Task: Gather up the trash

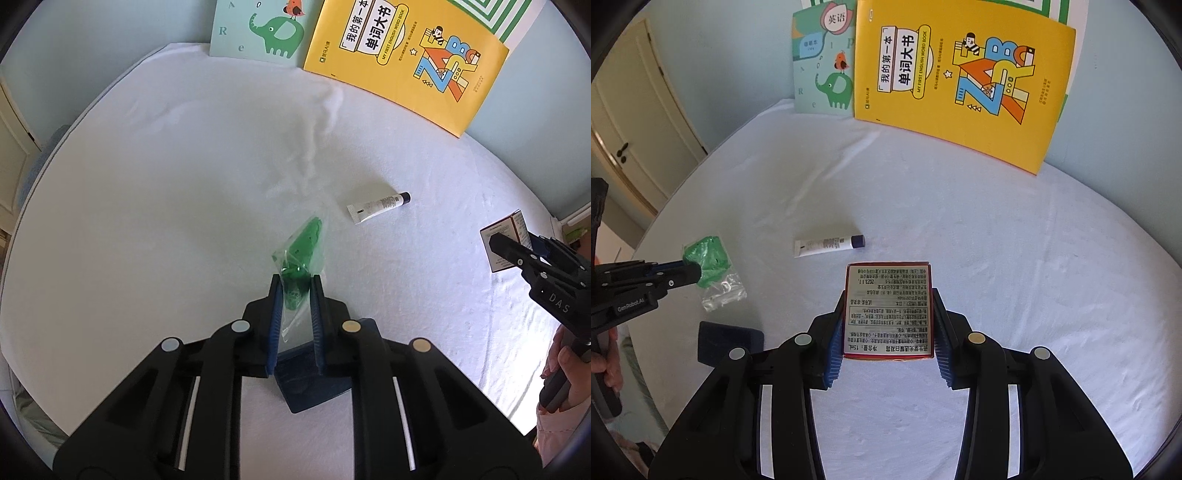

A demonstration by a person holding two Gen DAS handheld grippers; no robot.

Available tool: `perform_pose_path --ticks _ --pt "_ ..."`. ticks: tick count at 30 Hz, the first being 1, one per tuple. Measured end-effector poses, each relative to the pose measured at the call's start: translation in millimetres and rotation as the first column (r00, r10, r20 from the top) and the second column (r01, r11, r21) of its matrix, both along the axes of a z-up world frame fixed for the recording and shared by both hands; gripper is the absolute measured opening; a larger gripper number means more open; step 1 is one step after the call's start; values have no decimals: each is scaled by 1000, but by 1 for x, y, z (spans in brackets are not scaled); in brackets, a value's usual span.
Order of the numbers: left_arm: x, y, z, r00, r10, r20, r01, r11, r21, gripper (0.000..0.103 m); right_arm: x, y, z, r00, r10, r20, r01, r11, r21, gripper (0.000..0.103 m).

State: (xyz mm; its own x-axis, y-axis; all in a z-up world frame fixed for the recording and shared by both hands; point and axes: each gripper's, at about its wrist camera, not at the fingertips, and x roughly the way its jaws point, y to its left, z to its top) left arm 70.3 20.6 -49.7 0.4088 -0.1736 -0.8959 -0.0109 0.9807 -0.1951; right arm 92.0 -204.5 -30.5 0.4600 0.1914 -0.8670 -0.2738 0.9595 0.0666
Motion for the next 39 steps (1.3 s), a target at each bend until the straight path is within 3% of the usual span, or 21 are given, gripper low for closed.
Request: perform_pose_path --ticks 8,14,23,32,39 --pt "-15 14 15 999 -8 53 5 999 53 13 -14 29 17 998 62 29 -62 998 -7 42" --pt "-40 47 22 997 43 70 -47 997 62 13 -26 68 26 990 138 41 -138 990 -4 42" --pt "-86 101 24 990 116 81 -122 990 75 13 -50 148 31 951 305 43 -306 952 8 42" --pt "-158 158 13 962 262 82 -268 960 78 13 -84 239 34 872 488 45 -489 871 35 42" --pt "-221 211 2 914 401 61 -405 910 92 13 -119 311 31 771 636 38 -637 769 51 42"
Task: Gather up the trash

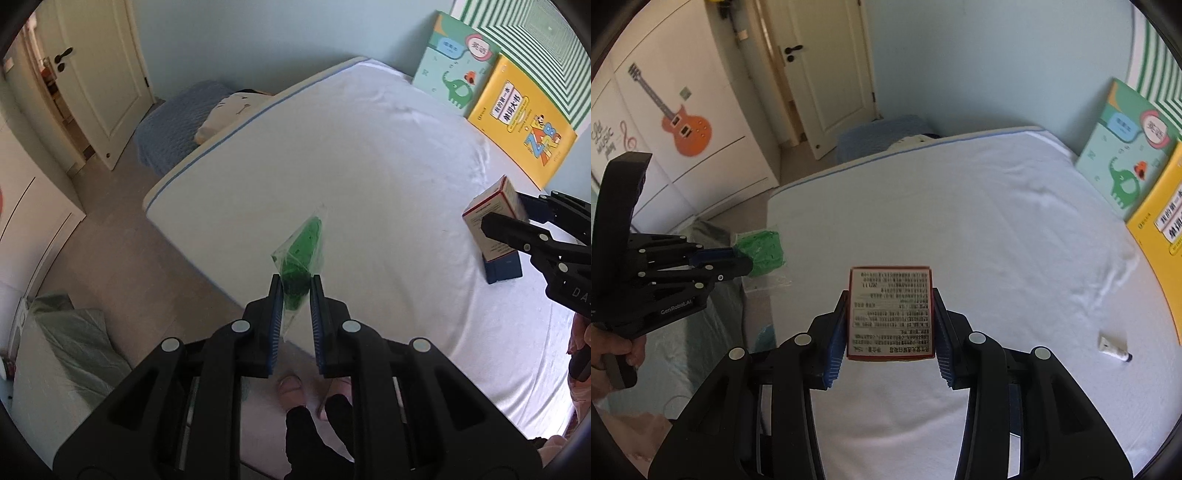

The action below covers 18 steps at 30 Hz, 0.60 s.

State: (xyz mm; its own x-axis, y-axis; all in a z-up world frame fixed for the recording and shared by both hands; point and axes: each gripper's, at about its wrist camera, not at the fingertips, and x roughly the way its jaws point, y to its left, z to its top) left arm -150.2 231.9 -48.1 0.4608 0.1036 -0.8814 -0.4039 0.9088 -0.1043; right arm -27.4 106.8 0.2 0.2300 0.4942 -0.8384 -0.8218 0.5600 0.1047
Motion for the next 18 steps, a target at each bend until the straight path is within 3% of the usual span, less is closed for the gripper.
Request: perform_pose_path --ticks 5,6,7,9,14,18 --pt "-44 38 -7 994 109 -17 -109 994 -4 13 -30 52 -2 990 138 -10 -138 990 9 41" --pt "-50 43 -8 992 122 -19 -122 992 -10 13 -37 61 -2 986 167 0 -167 986 13 37" --pt "-59 49 -10 990 140 -21 -140 990 -14 13 -43 71 -3 980 199 -3 -199 980 13 23" --pt "-74 58 -13 984 176 -27 -177 984 -20 13 -53 89 -5 970 242 13 -241 970 -9 20" --pt "-88 68 -22 975 219 -35 -220 974 -49 13 -45 101 -4 973 229 14 -228 974 -6 21" --pt "-79 65 -20 979 202 -19 -203 978 -55 13 -32 96 -4 983 183 6 -183 983 -15 23"
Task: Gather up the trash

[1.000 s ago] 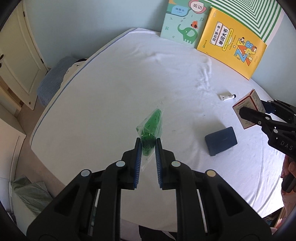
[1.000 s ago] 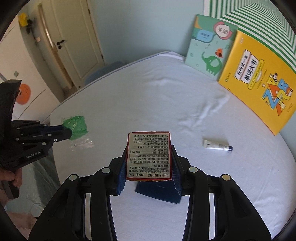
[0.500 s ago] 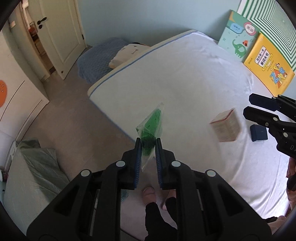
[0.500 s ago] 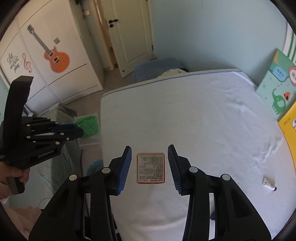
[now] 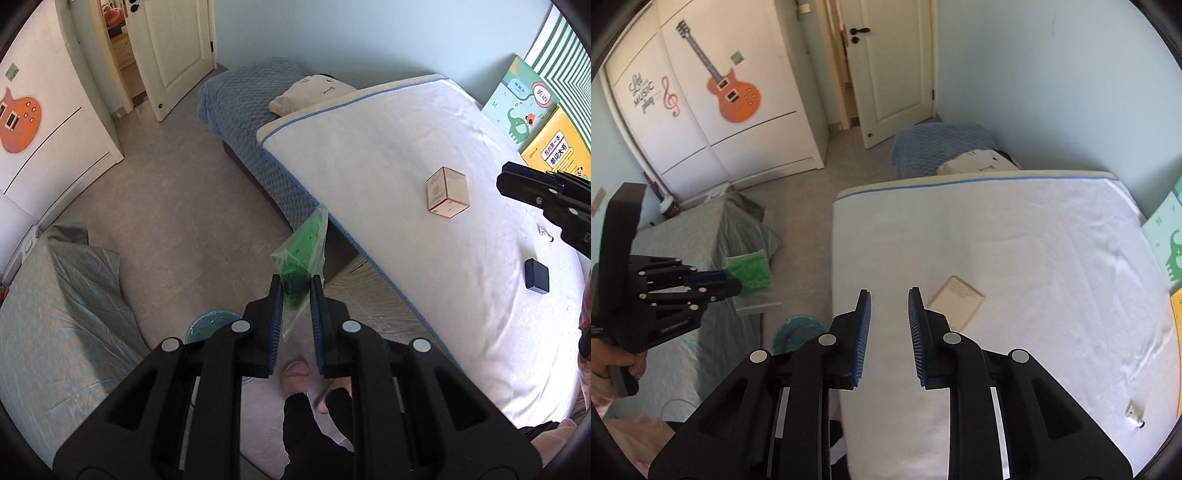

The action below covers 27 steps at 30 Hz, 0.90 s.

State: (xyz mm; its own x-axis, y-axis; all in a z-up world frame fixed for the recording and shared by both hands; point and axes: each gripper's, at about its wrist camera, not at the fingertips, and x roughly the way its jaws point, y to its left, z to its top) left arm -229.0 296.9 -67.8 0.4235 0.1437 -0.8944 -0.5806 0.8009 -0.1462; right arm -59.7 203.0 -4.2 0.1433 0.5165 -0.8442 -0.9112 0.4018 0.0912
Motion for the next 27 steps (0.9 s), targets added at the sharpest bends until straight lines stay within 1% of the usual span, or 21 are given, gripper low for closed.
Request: perform_pose_path --ticks 4,7,10,11,13,15,16,17,18,19,22,23,25,27 --pt "17 -4 3 999 -41 15 41 999 -2 13 13 -13 -8 999 -53 -12 53 998 -32 25" --pt "32 -6 4 997 -82 17 82 997 5 13 15 -21 -16 996 -88 -22 87 995 -44 25" --pt "51 -9 2 992 -122 13 122 992 5 13 20 -28 -26 991 -126 -46 123 991 -60 25" --pt "58 -10 0 991 -134 12 134 991 2 13 22 -29 -29 989 -136 -58 133 989 -63 27" --pt "74 -10 -2 987 -162 14 162 987 -8 13 27 -29 -37 985 -153 -79 148 987 -69 38" --pt "89 -11 -5 982 -186 10 186 982 -9 13 31 -27 -42 984 -152 -97 146 987 -63 38" --pt "95 -11 -7 981 -195 6 195 981 -8 13 34 -25 -45 984 -149 -101 143 988 -63 48" --pt "103 -10 -9 979 -203 1 203 979 -11 13 36 -22 -48 984 -151 -94 145 987 -69 55" --pt "112 -9 -12 978 -209 0 209 978 -15 13 38 -20 -50 984 -153 -88 147 987 -68 67" --pt "119 -8 -14 977 -214 2 214 977 -16 13 41 -17 -52 984 -154 -87 149 987 -62 74" --pt "139 -1 -22 974 -226 6 226 973 -35 14 51 -10 -60 982 -161 -102 155 985 -70 75" --pt "145 1 -26 973 -229 1 229 972 -45 15 55 -6 -66 980 -166 -113 157 984 -81 75" --pt "153 4 -37 972 -233 -19 231 971 -59 35 60 0 -74 978 -166 -128 154 983 -96 75" --pt "156 6 -47 971 -234 -41 231 971 -64 39 63 6 -81 976 -161 -146 146 983 -107 75"
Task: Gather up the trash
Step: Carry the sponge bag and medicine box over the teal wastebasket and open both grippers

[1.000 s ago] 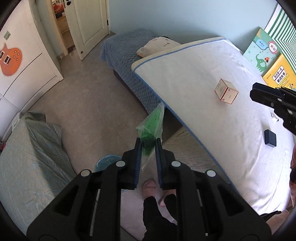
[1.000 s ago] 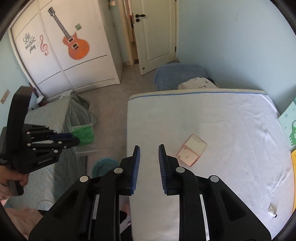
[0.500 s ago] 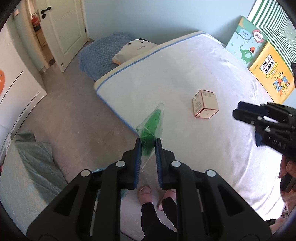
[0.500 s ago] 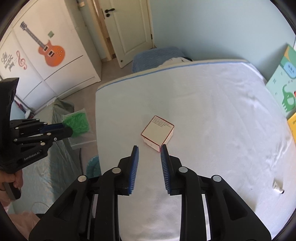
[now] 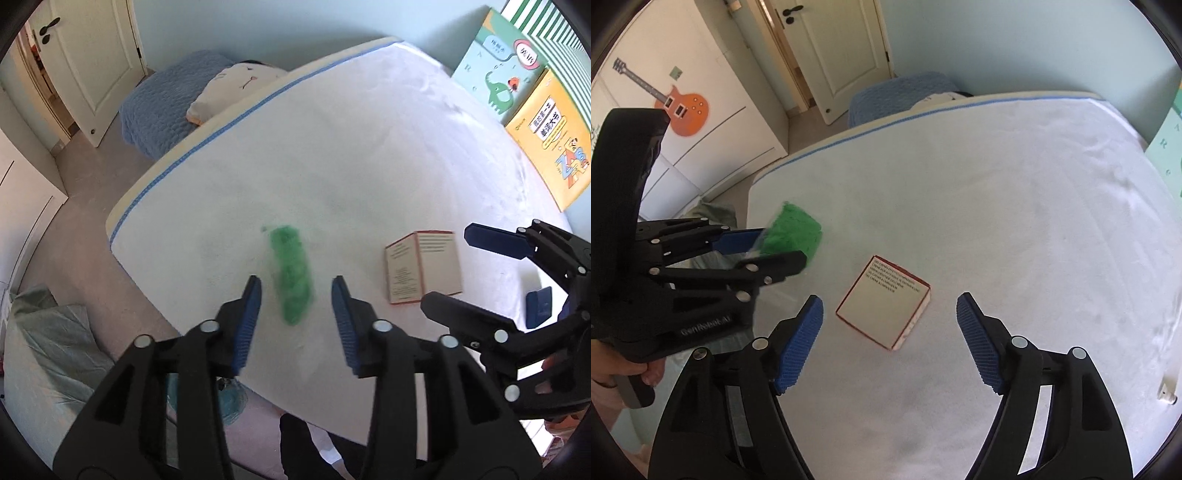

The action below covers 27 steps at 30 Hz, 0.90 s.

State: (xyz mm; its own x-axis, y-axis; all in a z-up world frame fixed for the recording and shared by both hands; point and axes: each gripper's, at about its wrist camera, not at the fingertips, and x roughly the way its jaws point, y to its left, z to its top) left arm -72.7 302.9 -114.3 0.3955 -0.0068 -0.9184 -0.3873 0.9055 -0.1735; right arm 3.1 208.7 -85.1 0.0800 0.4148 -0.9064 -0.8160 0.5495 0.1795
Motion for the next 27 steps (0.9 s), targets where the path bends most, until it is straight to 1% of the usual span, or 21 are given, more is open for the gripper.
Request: perform_pose_path --ticks 2,4,5,8,9,10,14,16,19,27 --pt "-2 3 -9 1000 6 -14 -7 1000 -21 39 1 5 -6 1000 8 -6 -8 1000 -12 75" --pt "-5 7 -10 1000 19 10 -18 999 -36 41 0 10 -10 1000 19 5 -19 999 -33 75" --pt "-5 8 -10 1000 23 9 -23 999 -47 41 0 11 -12 1000 20 5 -20 999 -38 74" --pt "-5 11 -9 999 39 19 -37 997 -74 41 1 11 -15 1000 3 1 -3 999 -45 62" --pt "-4 11 -9 999 39 18 -37 997 -71 38 1 10 -15 1000 -3 0 3 999 -46 58" --pt "-4 11 -10 999 36 16 -35 998 -59 29 2 8 -14 1000 -14 6 14 999 -42 58" --pt "-3 14 -9 999 32 17 -31 998 -57 25 6 4 -9 999 -26 25 26 999 -34 58" --pt "-4 14 -4 999 26 20 -24 999 -49 19 9 1 -3 999 -23 32 23 999 -24 58" --pt "-6 10 4 1000 18 25 -17 999 -35 15 9 -4 10 999 -17 47 17 1000 -2 58" --pt "-29 5 28 998 25 56 -26 999 21 13 -6 -3 35 997 25 75 -28 999 39 58"
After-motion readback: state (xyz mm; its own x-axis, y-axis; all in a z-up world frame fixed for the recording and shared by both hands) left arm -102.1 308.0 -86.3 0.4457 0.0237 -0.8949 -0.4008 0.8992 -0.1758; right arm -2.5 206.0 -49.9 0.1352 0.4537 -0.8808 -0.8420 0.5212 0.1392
